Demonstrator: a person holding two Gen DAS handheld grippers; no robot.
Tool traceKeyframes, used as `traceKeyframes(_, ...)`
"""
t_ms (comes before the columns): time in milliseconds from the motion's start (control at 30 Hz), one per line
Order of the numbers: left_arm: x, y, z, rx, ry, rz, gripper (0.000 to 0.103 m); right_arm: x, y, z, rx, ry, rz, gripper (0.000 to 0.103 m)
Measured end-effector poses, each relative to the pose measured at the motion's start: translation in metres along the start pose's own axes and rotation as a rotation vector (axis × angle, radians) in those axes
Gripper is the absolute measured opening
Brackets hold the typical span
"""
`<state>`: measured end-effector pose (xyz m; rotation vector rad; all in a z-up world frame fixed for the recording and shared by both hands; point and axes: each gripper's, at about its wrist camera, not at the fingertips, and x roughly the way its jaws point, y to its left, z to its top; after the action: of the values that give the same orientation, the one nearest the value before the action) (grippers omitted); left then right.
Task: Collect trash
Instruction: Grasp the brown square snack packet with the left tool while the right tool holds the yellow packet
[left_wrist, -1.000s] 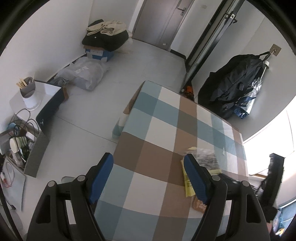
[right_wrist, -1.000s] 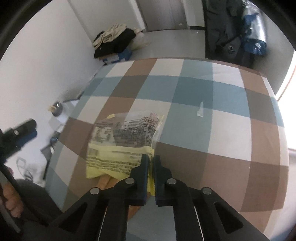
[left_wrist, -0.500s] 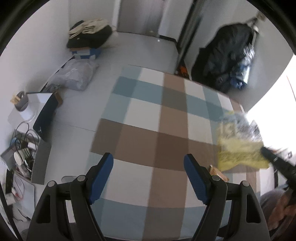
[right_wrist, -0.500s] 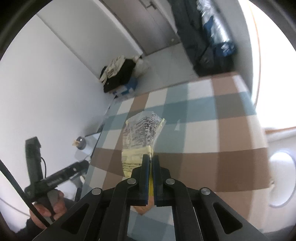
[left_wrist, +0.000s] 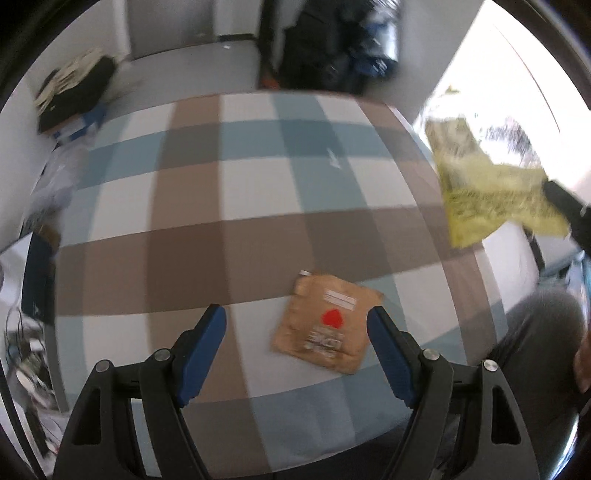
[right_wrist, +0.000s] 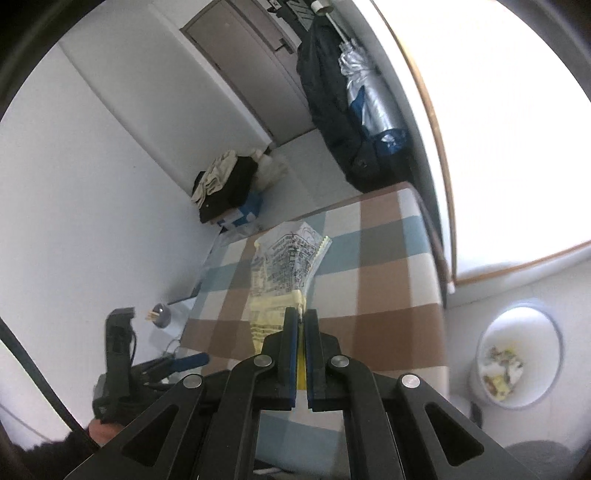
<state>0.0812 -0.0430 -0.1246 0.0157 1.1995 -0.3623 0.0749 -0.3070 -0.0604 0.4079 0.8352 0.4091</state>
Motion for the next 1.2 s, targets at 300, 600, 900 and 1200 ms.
traceKeyframes(300, 0.026, -0.017, 0.006, 0.076, 0.091, 0.021, 0.079, -0.026, -0.016, -0.004, 0.006, -0.013, -0.012, 0.003)
traceKeyframes(600, 0.032, -0.026, 0.006, 0.148, 0.090, 0.115, 0.063, -0.034, -0.024, -0.007, 0.030, -0.035, 0.009, 0.003)
traceKeyframes(900, 0.024, 0.009, 0.009, 0.028, 0.069, 0.082, 0.009, -0.033, -0.026, -0.009, 0.028, -0.041, 0.018, 0.003)
traceKeyframes(1200, 0.026, 0.021, 0.014, -0.041, 0.069, 0.012, 0.003, -0.035, -0.026, -0.010, 0.031, -0.055, 0.021, 0.003)
